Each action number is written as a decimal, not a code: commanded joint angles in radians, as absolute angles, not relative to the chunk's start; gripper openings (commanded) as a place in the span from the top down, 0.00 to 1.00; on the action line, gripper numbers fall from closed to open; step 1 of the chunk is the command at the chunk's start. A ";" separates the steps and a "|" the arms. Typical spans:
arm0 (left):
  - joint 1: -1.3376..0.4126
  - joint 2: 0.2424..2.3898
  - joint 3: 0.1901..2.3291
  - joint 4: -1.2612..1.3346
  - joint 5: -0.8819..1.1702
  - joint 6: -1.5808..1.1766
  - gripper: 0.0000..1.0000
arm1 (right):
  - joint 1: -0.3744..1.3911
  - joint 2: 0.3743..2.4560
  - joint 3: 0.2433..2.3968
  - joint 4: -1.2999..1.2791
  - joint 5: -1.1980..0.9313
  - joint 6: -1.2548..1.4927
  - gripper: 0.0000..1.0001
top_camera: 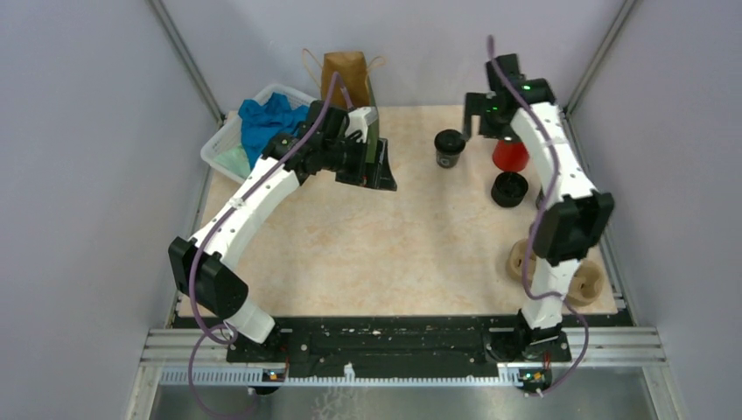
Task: Pack the takeout coffee
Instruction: Move the coffee cup to the center of the board, then pick up the coffee cup, then place the coffee cup at the center of the board, then close the cup lid on the coffee cup.
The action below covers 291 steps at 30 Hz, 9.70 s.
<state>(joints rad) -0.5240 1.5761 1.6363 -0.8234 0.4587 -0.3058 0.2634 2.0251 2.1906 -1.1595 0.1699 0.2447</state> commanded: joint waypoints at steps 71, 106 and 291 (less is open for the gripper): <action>-0.520 1.556 1.600 -0.775 0.513 -0.221 0.02 | -0.372 1.817 1.761 -1.006 -0.215 0.278 0.83; -0.520 1.551 1.590 -0.765 0.534 -0.233 0.02 | -0.305 1.785 1.834 -1.098 0.020 0.269 1.00; -0.451 1.107 1.147 0.058 0.660 -1.210 0.03 | 0.572 1.341 0.977 0.877 -0.665 1.873 0.95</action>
